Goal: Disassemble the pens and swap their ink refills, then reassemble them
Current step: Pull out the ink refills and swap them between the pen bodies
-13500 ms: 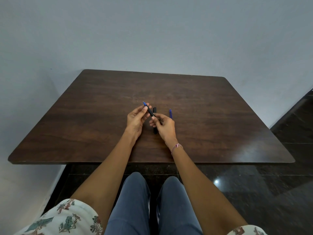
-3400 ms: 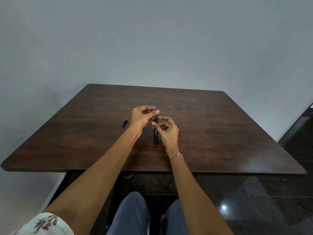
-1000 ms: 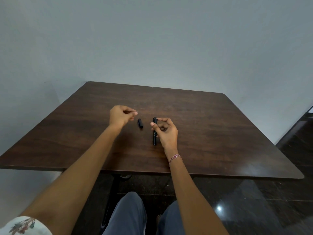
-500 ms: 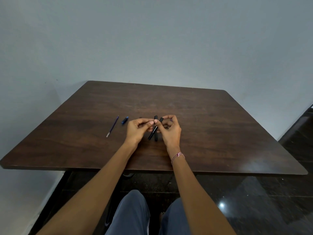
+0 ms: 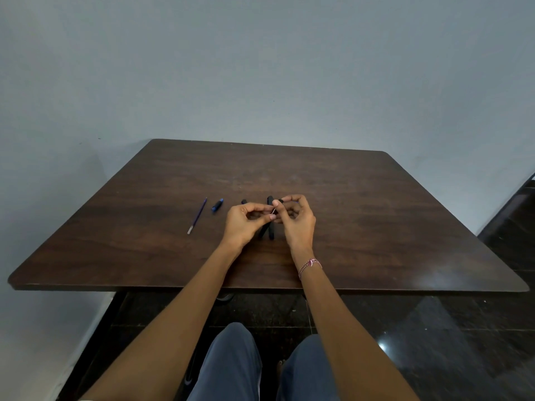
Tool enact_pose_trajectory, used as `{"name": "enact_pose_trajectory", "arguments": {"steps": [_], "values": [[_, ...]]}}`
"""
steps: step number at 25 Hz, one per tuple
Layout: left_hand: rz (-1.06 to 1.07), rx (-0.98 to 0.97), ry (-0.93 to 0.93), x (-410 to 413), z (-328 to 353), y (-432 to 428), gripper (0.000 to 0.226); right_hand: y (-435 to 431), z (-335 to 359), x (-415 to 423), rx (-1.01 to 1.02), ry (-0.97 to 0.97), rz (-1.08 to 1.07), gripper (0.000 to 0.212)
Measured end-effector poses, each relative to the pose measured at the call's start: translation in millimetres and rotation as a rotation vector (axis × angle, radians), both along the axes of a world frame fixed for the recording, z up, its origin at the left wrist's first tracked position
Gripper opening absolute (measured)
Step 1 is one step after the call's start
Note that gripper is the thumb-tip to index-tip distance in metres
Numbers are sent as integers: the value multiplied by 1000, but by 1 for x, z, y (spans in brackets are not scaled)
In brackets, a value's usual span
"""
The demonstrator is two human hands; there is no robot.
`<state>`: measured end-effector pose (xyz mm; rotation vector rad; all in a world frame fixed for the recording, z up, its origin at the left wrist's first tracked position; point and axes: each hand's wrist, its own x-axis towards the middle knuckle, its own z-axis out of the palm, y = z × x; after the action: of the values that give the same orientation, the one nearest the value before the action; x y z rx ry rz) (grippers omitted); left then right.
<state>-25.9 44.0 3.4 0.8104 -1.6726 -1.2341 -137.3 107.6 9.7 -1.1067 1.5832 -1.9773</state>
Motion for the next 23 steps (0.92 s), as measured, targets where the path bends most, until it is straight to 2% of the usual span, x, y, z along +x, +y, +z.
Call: {"name": "enact_pose_trajectory", "arguments": {"steps": [5, 7, 10, 14, 20, 23], "values": [[66, 65, 41, -1, 1, -2, 20, 0, 0, 3, 14, 68, -8, 3], [109, 92, 76, 0, 1, -2, 19, 2, -1, 4, 25, 115, -39, 5], [152, 106, 119, 0, 2, -2, 21, 2, 3, -7, 45, 145, -158, 3], [178, 132, 129, -3, 3, -3, 21, 4, 19, -50, 208, 109, -373, 3], [193, 136, 102, -4, 2, -3, 23, 0, 19, -82, 576, 209, -225, 9], [189, 117, 106, -4, 2, -3, 20, -6, 19, -78, 642, 211, -154, 12]]}}
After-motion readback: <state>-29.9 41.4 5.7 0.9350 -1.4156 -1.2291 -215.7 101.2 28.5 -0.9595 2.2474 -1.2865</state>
